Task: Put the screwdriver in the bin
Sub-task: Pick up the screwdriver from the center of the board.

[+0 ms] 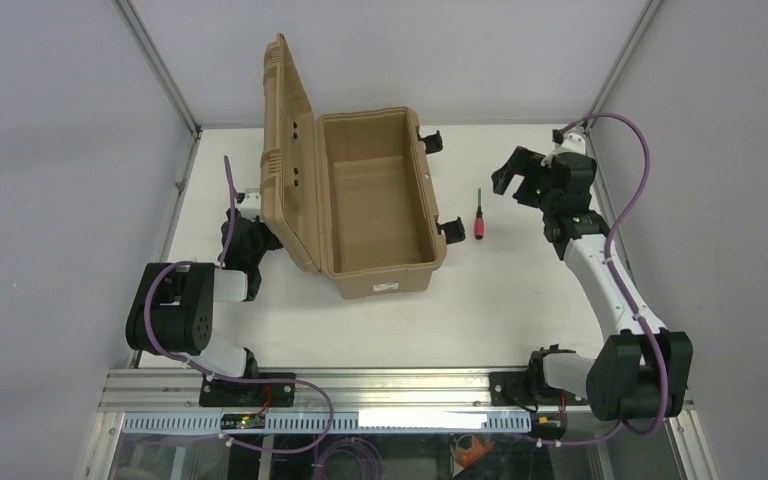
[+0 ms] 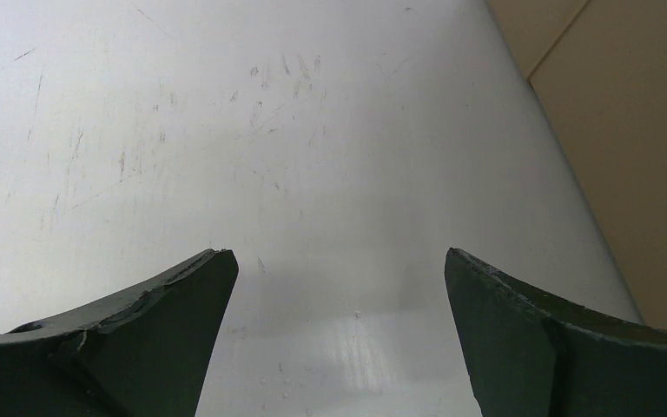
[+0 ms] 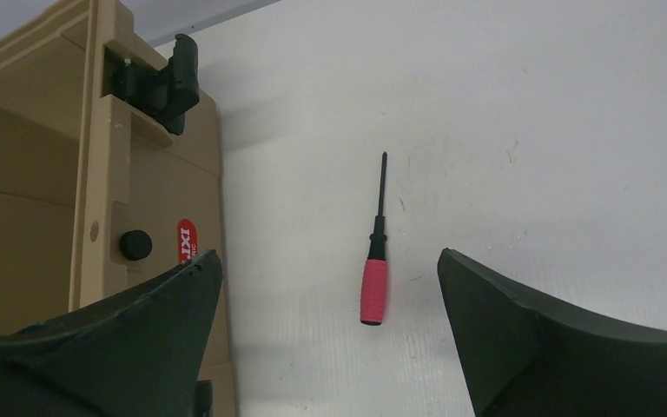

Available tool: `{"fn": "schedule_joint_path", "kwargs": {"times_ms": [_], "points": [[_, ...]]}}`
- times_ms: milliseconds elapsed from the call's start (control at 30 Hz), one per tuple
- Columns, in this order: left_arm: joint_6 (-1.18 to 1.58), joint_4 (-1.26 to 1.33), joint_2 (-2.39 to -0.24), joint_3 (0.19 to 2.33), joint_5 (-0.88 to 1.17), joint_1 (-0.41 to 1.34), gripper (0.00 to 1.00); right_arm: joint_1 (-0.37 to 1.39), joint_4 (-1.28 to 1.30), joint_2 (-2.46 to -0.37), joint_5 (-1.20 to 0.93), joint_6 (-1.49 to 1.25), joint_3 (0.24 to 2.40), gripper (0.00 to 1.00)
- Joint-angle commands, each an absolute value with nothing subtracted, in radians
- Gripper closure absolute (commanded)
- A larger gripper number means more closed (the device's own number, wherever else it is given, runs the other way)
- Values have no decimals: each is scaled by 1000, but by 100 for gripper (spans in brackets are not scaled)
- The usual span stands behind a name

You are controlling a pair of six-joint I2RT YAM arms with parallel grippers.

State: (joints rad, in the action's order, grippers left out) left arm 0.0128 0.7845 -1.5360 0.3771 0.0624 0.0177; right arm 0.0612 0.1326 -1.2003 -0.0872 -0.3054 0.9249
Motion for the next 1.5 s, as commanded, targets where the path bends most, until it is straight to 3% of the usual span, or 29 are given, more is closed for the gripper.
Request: {"fn": "schedule_joint_path", "kwargs": {"times_ms": [0, 633, 1100, 1467], "points": [[23, 822, -1508, 374, 85, 12, 1, 59, 160, -1172, -84, -303, 970, 1], [23, 822, -1508, 374, 84, 12, 1, 102, 542, -1266, -102, -266, 1282, 1], [23, 822, -1508, 374, 84, 12, 1, 231, 900, -1548, 104, -239, 1627, 1], [23, 823, -1507, 374, 85, 12, 1, 248, 1006, -1775, 126, -275, 1720, 3]]}}
